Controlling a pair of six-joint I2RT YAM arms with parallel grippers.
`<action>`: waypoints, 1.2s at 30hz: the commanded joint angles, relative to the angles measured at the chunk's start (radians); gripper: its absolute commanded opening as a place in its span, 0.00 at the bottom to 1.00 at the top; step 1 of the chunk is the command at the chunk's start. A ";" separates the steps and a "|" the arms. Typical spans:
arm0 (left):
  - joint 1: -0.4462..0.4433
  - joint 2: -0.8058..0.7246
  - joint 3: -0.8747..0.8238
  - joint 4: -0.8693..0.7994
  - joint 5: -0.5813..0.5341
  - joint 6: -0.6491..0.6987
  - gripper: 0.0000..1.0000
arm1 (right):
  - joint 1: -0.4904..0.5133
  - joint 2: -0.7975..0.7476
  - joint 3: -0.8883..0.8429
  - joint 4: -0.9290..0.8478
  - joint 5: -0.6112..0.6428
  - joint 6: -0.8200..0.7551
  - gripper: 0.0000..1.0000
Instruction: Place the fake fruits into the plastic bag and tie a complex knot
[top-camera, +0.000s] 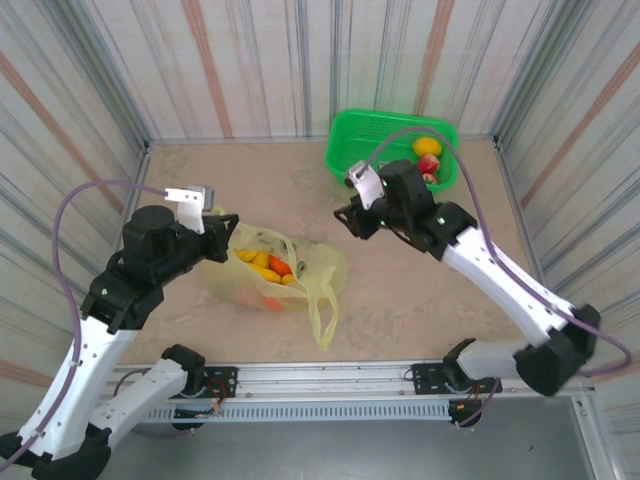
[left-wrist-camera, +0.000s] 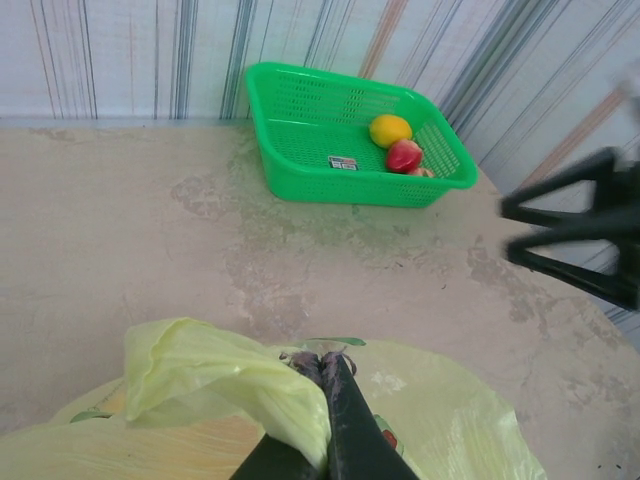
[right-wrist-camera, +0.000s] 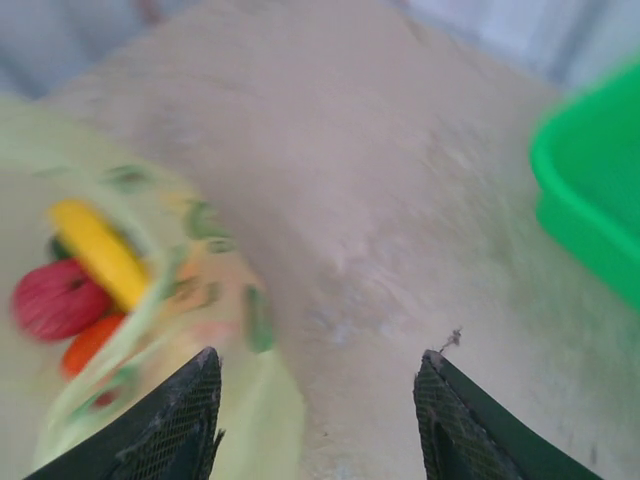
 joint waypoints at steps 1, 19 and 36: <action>-0.007 0.005 0.005 0.027 -0.014 0.034 0.00 | 0.048 -0.090 -0.073 -0.021 -0.080 -0.332 0.54; -0.006 0.009 0.006 0.035 -0.023 0.054 0.00 | 0.448 -0.171 -0.161 -0.225 0.111 -1.013 0.61; -0.006 0.035 0.002 0.052 -0.026 0.057 0.00 | 0.576 -0.175 -0.298 -0.186 0.336 -1.251 0.77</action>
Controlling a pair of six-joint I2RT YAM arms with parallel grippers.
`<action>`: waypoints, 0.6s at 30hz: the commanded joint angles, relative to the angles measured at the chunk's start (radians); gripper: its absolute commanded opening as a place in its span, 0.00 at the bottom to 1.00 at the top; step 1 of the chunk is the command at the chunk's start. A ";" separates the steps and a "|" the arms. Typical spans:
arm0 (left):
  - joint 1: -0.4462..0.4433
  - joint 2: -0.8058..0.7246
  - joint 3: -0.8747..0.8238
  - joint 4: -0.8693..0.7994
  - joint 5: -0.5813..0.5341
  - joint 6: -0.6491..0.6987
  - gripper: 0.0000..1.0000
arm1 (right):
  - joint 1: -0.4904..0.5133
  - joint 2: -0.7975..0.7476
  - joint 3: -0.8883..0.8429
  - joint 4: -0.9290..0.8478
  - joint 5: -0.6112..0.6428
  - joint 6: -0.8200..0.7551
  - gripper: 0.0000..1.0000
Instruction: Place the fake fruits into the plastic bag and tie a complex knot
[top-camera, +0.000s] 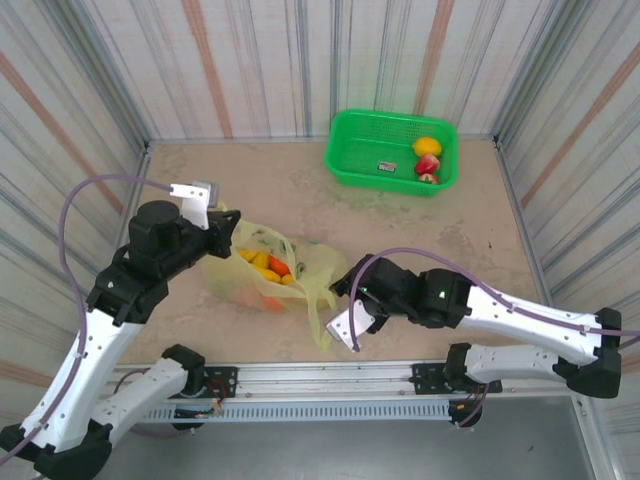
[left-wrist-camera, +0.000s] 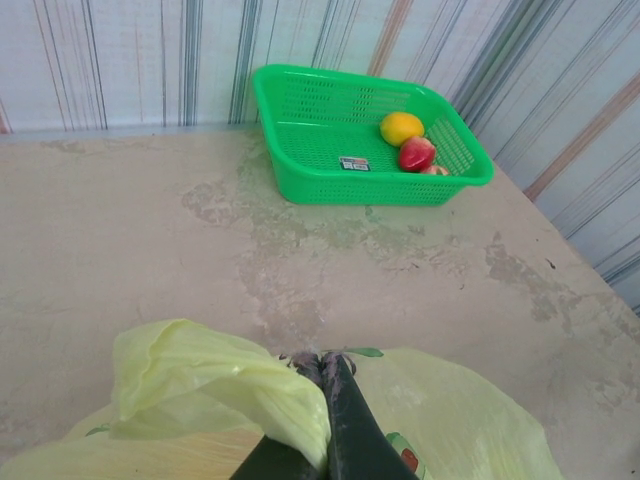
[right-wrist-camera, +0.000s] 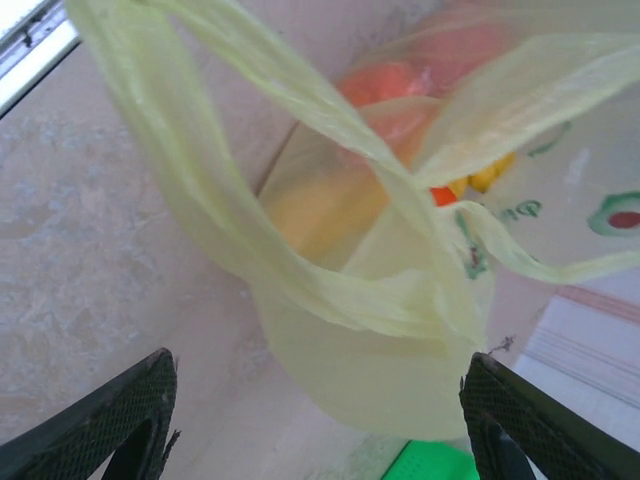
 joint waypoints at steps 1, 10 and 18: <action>-0.006 0.001 0.003 0.025 -0.009 0.014 0.00 | 0.029 0.017 -0.050 0.087 0.051 -0.058 0.77; -0.005 0.009 0.004 0.034 -0.003 0.006 0.00 | 0.037 0.122 -0.110 0.496 0.016 0.048 0.59; -0.005 0.004 0.020 0.039 -0.030 0.011 0.00 | -0.148 0.185 0.086 0.556 -0.116 0.621 0.00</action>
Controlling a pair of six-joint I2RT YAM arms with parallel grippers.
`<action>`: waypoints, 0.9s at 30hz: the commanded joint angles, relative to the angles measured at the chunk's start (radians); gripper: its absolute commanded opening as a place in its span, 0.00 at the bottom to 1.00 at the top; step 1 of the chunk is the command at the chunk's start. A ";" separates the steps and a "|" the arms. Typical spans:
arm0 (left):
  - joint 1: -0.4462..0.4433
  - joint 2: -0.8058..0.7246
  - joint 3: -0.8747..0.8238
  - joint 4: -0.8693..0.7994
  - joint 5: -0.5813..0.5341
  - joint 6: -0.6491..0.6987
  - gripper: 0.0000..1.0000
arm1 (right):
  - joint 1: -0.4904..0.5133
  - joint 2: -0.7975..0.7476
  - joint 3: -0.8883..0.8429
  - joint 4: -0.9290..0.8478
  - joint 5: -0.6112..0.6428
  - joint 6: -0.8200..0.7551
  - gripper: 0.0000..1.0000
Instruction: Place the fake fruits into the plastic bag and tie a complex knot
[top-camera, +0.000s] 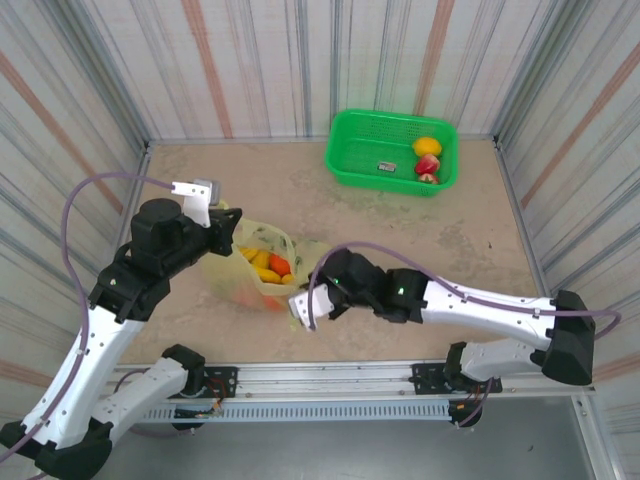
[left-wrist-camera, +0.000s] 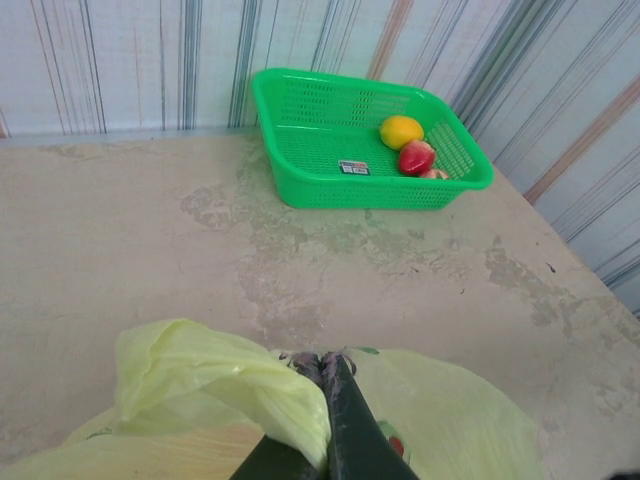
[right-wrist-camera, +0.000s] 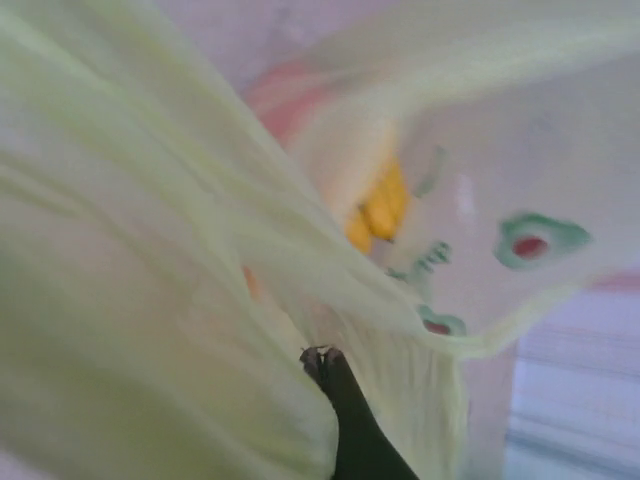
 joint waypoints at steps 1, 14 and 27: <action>-0.003 -0.009 0.025 0.020 -0.039 0.013 0.00 | -0.104 0.000 0.120 0.097 -0.052 0.383 0.00; -0.004 0.024 0.095 0.088 -0.026 0.007 0.00 | -0.408 0.076 0.465 -0.108 -0.063 1.047 0.00; -0.006 0.074 0.034 0.180 0.099 -0.029 0.00 | -0.439 -0.016 0.191 -0.078 -0.070 1.168 0.39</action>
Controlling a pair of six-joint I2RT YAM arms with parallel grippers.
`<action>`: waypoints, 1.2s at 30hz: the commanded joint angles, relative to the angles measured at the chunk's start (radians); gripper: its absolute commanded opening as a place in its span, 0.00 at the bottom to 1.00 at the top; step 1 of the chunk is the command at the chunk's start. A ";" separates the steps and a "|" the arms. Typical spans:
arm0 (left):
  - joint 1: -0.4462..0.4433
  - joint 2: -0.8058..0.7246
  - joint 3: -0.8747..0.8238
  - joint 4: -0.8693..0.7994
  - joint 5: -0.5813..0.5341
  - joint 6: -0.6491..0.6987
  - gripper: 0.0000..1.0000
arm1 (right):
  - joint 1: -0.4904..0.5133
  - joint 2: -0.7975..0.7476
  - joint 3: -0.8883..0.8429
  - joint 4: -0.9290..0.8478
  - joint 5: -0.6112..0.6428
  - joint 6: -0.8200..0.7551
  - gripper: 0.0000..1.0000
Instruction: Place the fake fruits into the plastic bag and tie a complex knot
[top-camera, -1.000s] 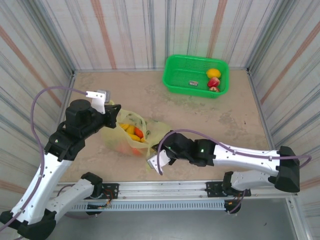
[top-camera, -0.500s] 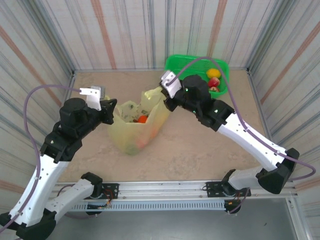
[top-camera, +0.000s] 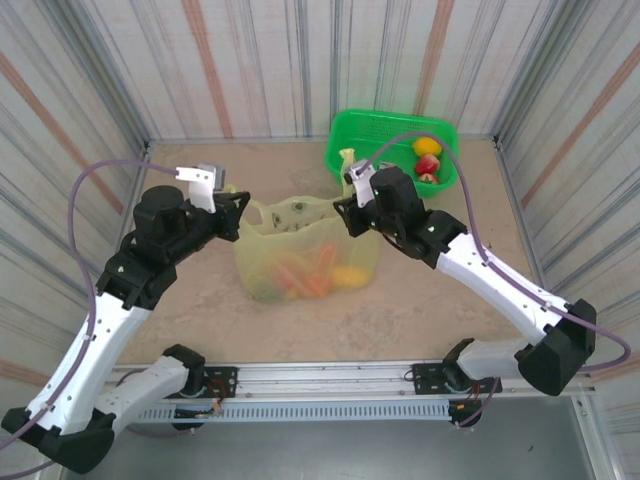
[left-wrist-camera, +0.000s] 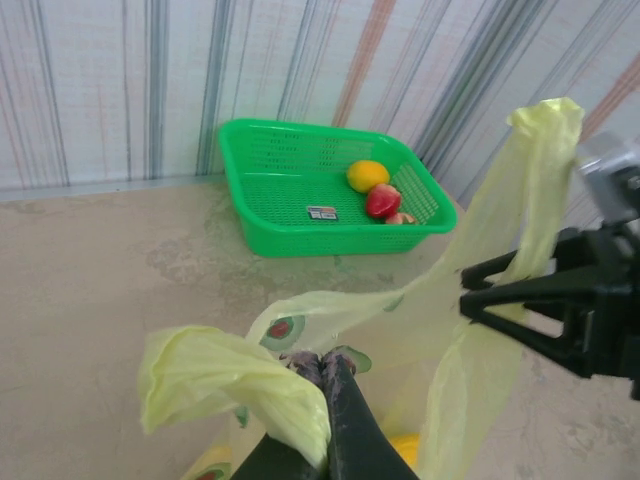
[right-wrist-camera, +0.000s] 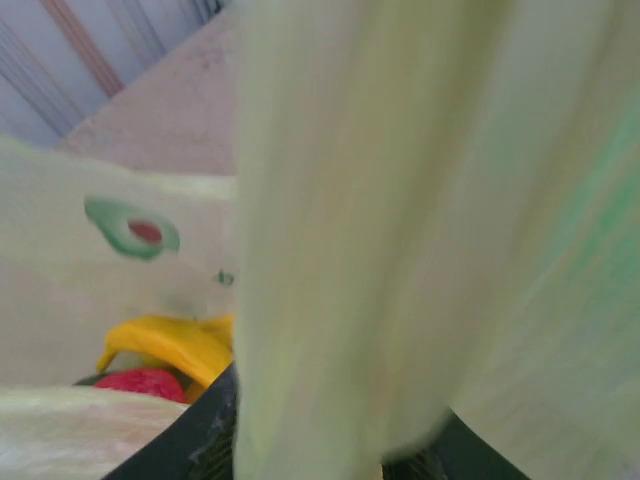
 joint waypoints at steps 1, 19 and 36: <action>-0.006 -0.001 0.000 0.046 0.046 -0.019 0.00 | -0.002 -0.061 -0.005 0.005 -0.029 0.028 0.40; -0.005 -0.034 -0.010 0.038 0.045 -0.021 0.00 | -0.173 -0.011 0.199 0.013 -0.409 0.182 0.49; -0.006 -0.056 0.020 0.033 0.006 0.003 0.00 | -0.313 0.123 0.328 0.302 -0.911 0.581 0.45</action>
